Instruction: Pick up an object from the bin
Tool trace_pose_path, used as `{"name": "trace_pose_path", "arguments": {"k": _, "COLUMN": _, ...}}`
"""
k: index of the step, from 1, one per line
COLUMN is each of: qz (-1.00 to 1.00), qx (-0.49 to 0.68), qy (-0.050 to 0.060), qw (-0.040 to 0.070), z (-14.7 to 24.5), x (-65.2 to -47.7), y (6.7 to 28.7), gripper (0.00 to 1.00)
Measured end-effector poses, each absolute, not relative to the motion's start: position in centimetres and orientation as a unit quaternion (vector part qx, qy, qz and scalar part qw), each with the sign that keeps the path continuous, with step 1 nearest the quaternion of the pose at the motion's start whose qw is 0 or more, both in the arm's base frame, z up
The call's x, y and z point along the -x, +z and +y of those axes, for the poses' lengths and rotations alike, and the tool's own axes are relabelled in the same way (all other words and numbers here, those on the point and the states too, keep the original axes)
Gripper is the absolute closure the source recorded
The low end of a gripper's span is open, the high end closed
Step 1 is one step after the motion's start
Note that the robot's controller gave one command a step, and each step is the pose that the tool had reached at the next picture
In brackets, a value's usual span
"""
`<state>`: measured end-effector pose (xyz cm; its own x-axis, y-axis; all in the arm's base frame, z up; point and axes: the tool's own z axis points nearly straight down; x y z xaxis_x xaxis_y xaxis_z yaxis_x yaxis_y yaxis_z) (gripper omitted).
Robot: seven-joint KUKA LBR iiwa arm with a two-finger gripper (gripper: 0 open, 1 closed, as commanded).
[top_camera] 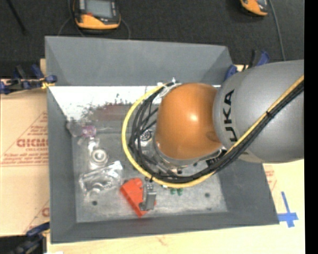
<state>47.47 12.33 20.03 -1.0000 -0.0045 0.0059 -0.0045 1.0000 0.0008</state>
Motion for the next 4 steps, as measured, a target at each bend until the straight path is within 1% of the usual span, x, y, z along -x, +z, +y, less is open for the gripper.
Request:
{"name": "trace_pose_path", "arguments": {"k": 1, "qz": -0.994, "qx": -0.114, "qy": 0.001, "qw": 0.001, "z": 10.40, "x": -50.86, "y": 6.89, "gripper": 0.00}}
{"name": "trace_pose_path", "arguments": {"k": 2, "qz": -0.994, "qx": -0.112, "qy": -0.002, "qw": -0.008, "z": 10.65, "x": -51.31, "y": 7.39, "gripper": 1.00}}
{"name": "trace_pose_path", "arguments": {"k": 3, "qz": -0.994, "qx": -0.111, "qy": -0.002, "qw": -0.005, "z": 10.64, "x": -51.11, "y": 7.22, "gripper": 0.00}}
{"name": "trace_pose_path", "arguments": {"k": 4, "qz": -0.994, "qx": -0.111, "qy": -0.002, "qw": -0.002, "z": 10.62, "x": -51.03, "y": 7.24, "gripper": 1.00}}
